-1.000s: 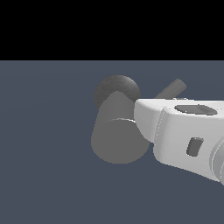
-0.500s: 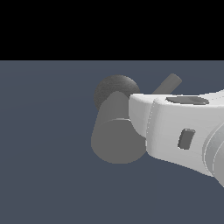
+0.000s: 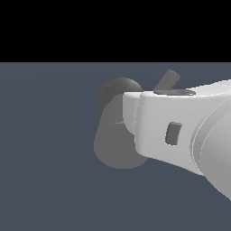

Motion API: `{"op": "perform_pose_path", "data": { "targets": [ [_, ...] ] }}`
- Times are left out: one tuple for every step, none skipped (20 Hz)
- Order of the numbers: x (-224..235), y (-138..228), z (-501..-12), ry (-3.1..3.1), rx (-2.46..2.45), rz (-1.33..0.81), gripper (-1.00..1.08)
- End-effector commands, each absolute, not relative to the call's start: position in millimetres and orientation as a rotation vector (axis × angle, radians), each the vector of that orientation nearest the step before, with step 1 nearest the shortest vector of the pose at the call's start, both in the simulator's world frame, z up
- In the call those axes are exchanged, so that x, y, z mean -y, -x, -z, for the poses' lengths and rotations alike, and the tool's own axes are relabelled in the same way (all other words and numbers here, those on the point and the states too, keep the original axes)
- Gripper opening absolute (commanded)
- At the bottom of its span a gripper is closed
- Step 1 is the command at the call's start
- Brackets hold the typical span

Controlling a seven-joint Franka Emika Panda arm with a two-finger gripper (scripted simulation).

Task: Turn on the faucet by rotating a designated handle.

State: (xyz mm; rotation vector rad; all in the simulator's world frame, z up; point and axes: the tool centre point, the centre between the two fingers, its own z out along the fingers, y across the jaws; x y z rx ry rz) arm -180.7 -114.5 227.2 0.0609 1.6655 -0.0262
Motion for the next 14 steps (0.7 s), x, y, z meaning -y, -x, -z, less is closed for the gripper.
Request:
{"op": "perform_pose_path", "data": {
  "targets": [
    [92.6,174.6,-255.4,-0.032,-1.6,0.007,-1.0],
    [90.0,174.3,-257.8,-0.031,-1.597,0.007,-1.0],
    [87.4,174.0,-260.1,-0.031,-1.595,0.007,-1.0],
    [84.9,173.8,-262.5,-0.03,-1.592,0.007,-1.0],
    [82.3,173.5,-264.8,-0.029,-1.589,0.007,-1.0],
    [79.8,173.3,-267.2,-0.029,-1.587,0.007,-1.0],
    [77.2,173.0,-269.5,-0.028,-1.584,0.007,-1.0],
    [74.7,172.8,-271.8,-0.028,-1.582,0.007,-1.0],
    [72.2,172.5,-274.1,-0.027,-1.579,0.007,-1.0],
    [69.7,172.3,-276.4,-0.026,-1.576,0.007,-1.0],
    [67.3,172.0,-278.7,-0.026,-1.574,0.007,-1.0],
    [67.3,172.0,-278.7,-0.026,-1.574,0.007,-1.0],
    [88.6,179.9,-243.4,-0.067,-1.664,0.031,-1.0],
    [88.6,179.9,-243.3,-0.067,-1.664,0.031,-1.0]
  ]
}}
